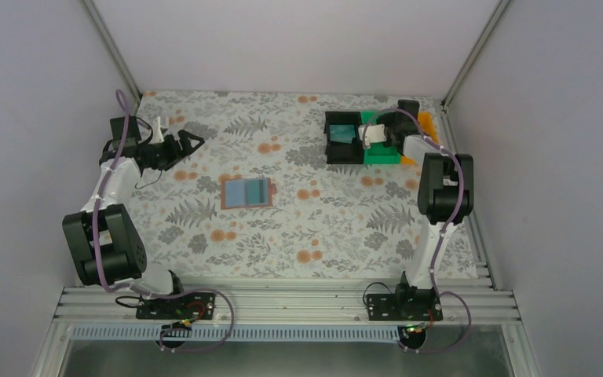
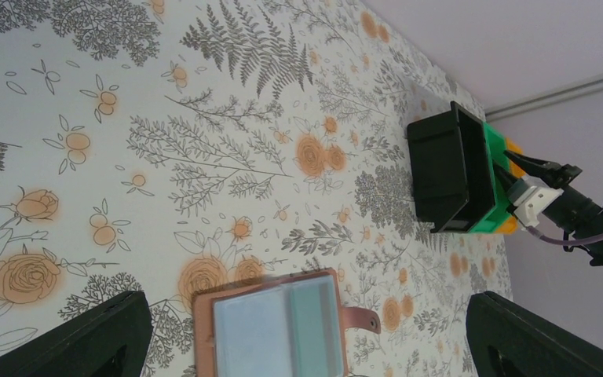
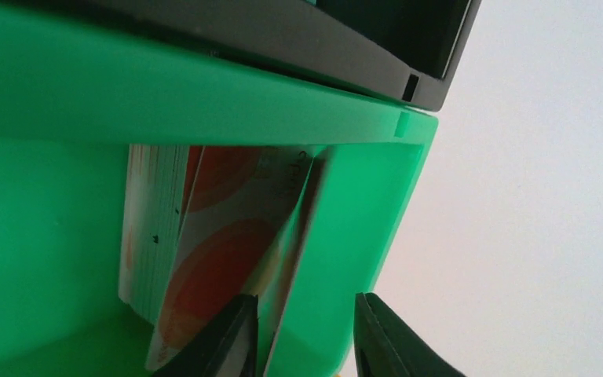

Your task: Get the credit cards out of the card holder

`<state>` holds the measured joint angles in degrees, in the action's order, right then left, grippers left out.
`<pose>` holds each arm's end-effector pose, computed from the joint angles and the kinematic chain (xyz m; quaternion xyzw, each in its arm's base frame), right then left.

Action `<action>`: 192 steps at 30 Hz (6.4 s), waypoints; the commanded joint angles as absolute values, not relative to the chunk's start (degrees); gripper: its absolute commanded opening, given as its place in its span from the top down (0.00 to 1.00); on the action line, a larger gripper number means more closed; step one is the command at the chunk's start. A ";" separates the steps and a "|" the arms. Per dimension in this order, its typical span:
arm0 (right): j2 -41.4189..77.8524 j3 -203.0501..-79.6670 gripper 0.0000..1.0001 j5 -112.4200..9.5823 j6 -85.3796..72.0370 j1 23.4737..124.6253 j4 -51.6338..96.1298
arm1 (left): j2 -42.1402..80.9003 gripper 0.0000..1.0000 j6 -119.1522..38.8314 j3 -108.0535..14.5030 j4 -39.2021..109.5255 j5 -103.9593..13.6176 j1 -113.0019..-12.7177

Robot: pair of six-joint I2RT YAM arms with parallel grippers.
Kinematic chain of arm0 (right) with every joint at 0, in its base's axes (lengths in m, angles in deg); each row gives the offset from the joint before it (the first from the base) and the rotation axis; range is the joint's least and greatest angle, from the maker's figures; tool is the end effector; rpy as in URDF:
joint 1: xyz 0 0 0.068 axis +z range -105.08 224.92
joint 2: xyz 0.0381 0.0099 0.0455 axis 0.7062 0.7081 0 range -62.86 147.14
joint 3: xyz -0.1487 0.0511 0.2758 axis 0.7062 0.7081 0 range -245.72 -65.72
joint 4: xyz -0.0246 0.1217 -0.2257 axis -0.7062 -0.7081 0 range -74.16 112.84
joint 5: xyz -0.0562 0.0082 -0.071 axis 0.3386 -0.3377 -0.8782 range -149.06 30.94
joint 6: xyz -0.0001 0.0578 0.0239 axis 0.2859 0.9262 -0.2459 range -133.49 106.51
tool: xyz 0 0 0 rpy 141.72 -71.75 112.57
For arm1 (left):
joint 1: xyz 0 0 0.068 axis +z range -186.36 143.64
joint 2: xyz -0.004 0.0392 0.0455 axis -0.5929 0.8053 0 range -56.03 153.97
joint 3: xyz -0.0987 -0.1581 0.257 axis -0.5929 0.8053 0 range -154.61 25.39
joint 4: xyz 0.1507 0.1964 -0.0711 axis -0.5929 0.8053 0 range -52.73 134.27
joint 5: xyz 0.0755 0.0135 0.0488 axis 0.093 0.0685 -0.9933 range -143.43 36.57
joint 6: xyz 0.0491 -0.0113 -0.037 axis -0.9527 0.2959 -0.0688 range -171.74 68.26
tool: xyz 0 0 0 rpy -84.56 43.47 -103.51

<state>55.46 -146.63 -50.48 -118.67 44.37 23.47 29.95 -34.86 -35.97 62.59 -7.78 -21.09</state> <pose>0.4918 0.0024 0.2151 -0.7261 0.5186 -0.3157 0.3229 0.3091 0.0492 0.2948 -0.1121 0.8689 -0.3689 0.3106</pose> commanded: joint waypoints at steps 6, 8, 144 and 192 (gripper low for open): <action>52.48 -144.75 0.42 -50.14 -119.53 44.41 23.89 | 30.06 0.00 -36.33 -37.93 61.74 -6.23 -20.85; 51.46 -144.53 0.41 -50.26 -119.56 44.44 23.86 | 29.71 0.00 -36.46 -37.84 61.70 -6.32 -20.76; 66.32 -161.01 0.60 -19.56 3.42 79.72 -9.83 | 44.23 0.48 -21.71 -11.67 36.01 -8.84 -43.09; 53.46 -146.99 0.53 -11.12 8.94 77.30 0.24 | 44.21 0.98 -25.19 -15.45 40.16 -9.75 -44.27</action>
<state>56.00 -147.09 -13.46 7.53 76.67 -1.98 44.50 -23.95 -14.29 39.16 -8.22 -43.98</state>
